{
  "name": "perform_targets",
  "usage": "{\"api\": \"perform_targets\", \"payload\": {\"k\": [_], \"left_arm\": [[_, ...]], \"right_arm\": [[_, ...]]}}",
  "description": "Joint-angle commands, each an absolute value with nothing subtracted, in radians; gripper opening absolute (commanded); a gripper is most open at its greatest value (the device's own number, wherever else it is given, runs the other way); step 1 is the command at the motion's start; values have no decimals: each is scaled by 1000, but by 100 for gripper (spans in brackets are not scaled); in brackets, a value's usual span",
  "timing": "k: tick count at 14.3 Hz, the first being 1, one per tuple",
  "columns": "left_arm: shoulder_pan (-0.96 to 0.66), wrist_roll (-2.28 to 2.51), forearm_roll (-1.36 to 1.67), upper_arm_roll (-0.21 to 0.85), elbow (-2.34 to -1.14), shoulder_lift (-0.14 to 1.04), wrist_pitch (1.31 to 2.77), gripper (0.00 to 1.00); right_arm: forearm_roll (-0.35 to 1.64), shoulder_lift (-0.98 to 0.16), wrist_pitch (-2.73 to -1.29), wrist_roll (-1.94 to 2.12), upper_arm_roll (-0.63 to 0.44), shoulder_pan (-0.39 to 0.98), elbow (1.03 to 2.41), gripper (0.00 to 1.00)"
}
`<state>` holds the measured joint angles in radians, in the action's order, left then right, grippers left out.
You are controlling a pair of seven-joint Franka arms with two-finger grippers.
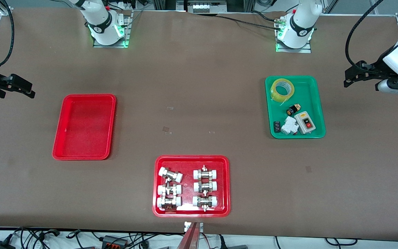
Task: Left arm passes tape to right arm into tray
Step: 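Move the left gripper toward the tape roll on the green tray, then lower the left gripper and grasp the clear tape roll by its rim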
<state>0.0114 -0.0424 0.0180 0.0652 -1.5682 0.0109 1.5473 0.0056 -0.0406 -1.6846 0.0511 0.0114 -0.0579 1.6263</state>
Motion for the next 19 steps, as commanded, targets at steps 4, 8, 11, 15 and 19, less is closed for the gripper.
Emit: {"api": "perform_targets", "payload": {"k": [4, 8, 11, 15, 19], "left_arm": [[11, -32, 12, 66, -1537, 26, 1519, 100], [12, -46, 21, 69, -1587, 47, 1395, 100], [9, -23, 23, 75, -1701, 58, 1350, 100], [12, 54, 91, 77, -1951, 51, 1484, 100], [12, 54, 109, 78, -2196, 51, 1739, 100]], "right_arm": [[-2, -18, -1675, 55, 23, -69, 1640, 100], [-2, -18, -1677, 55, 23, -71, 1640, 100], [2, -18, -1674, 52, 25, -71, 1640, 100], [-2, -26, -1678, 57, 23, -72, 1635, 100], [-2, -31, -1677, 64, 23, -72, 1631, 100]]}}
